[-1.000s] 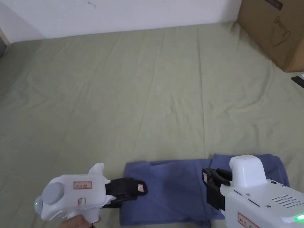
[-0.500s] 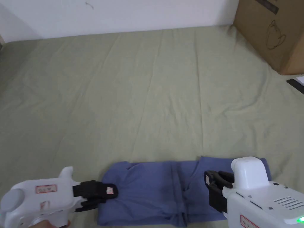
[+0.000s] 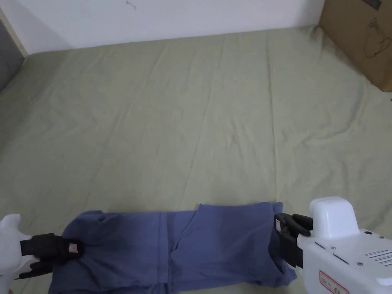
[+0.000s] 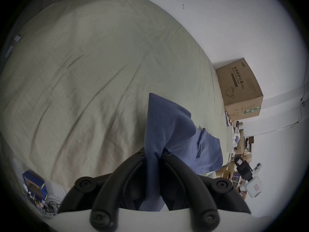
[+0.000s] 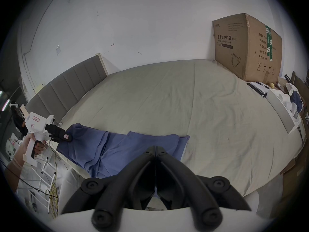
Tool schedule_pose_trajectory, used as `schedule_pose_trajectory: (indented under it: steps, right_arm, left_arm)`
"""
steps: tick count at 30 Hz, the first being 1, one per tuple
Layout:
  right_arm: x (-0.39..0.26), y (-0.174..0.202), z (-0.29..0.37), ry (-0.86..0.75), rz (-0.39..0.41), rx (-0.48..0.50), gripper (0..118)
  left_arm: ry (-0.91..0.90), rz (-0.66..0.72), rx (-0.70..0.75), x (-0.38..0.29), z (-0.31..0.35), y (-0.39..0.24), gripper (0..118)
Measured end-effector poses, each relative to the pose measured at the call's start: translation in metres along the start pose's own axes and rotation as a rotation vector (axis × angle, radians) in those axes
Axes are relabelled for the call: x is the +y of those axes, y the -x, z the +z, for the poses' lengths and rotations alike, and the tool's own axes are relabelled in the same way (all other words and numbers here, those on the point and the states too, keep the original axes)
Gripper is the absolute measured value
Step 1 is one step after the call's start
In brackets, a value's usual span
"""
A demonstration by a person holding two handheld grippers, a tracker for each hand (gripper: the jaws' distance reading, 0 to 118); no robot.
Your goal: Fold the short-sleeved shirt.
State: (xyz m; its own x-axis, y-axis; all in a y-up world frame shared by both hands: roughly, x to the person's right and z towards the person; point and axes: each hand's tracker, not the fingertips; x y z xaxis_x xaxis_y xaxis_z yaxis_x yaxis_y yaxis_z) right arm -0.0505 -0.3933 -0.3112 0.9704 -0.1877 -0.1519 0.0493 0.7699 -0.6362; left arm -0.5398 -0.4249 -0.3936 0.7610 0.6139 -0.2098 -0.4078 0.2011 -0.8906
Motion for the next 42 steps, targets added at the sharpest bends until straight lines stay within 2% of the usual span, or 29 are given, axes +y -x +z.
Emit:
schedule_pose_trajectory:
  steps: [5, 10, 16, 19, 23, 24, 25, 26, 27, 28, 31, 35, 37, 38, 39, 40, 41, 42]
  right_arm:
    - [-0.001, -0.007, 0.002, -0.001, -0.008, -0.003, 0]
    - [-0.003, -0.023, 0.005, -0.004, -0.051, -0.010, 0]
    - [-0.008, -0.048, 0.016, -0.026, -0.099, -0.034, 0]
    - [-0.010, -0.064, 0.022, -0.029, -0.111, -0.064, 0]
    - [-0.016, -0.084, 0.031, -0.035, -0.166, -0.099, 0]
    - [-0.017, -0.088, 0.032, -0.038, -0.178, -0.106, 0]
    - [-0.019, -0.091, 0.033, -0.035, -0.183, -0.110, 0]
    - [-0.021, -0.094, 0.034, -0.033, -0.189, -0.117, 0]
    - [-0.023, -0.095, 0.034, -0.031, -0.194, -0.125, 0]
    - [-0.024, -0.097, 0.033, -0.028, -0.200, -0.132, 0]
    - [-0.028, -0.100, 0.030, -0.014, -0.229, -0.128, 0]
    - [-0.030, -0.095, 0.026, -0.012, -0.236, -0.113, 0]
    - [-0.029, -0.092, 0.025, -0.009, -0.224, -0.102, 0]
    - [-0.029, -0.091, 0.025, -0.008, -0.217, -0.100, 0]
    - [-0.029, -0.090, 0.024, -0.007, -0.212, -0.100, 0]
    - [-0.029, -0.090, 0.024, -0.006, -0.207, -0.099, 0]
    - [-0.029, -0.090, 0.023, -0.005, -0.206, -0.098, 0]
    - [-0.029, -0.090, 0.023, -0.005, -0.207, -0.097, 0]
  left_arm:
    - [-0.011, -0.053, 0.194, -0.006, 0.005, -0.074, 10]
    - [-0.019, -0.213, 0.108, -0.022, -0.003, -0.160, 10]
    - [0.092, -0.352, 0.003, -0.047, -0.063, -0.239, 10]
    - [0.186, -0.391, 0.023, -0.058, -0.107, -0.264, 10]
    - [0.254, -0.515, 0.107, -0.072, -0.157, -0.281, 12]
    - [0.261, -0.506, 0.109, -0.074, -0.164, -0.282, 20]
    - [0.261, -0.501, 0.086, -0.075, -0.166, -0.282, 35]
    - [0.273, -0.485, 0.013, -0.074, -0.167, -0.281, 56]
    - [0.282, -0.450, -0.028, -0.074, -0.165, -0.281, 82]
    - [0.298, -0.421, -0.054, -0.075, -0.160, -0.282, 92]
    - [0.292, -0.413, -0.104, -0.068, -0.146, -0.280, 94]
    - [0.192, -0.404, -0.022, -0.051, -0.128, -0.262, 94]
    - [0.150, -0.387, 0.043, -0.047, -0.124, -0.252, 93]
    - [0.119, -0.382, 0.079, -0.047, -0.123, -0.246, 88]
    - [0.097, -0.385, 0.084, -0.047, -0.124, -0.241, 62]
    - [0.108, -0.400, 0.079, -0.049, -0.129, -0.239, 30]
    - [0.125, -0.402, 0.096, -0.051, -0.137, -0.237, 6]
    - [0.137, -0.395, 0.102, -0.053, -0.142, -0.234, 4]
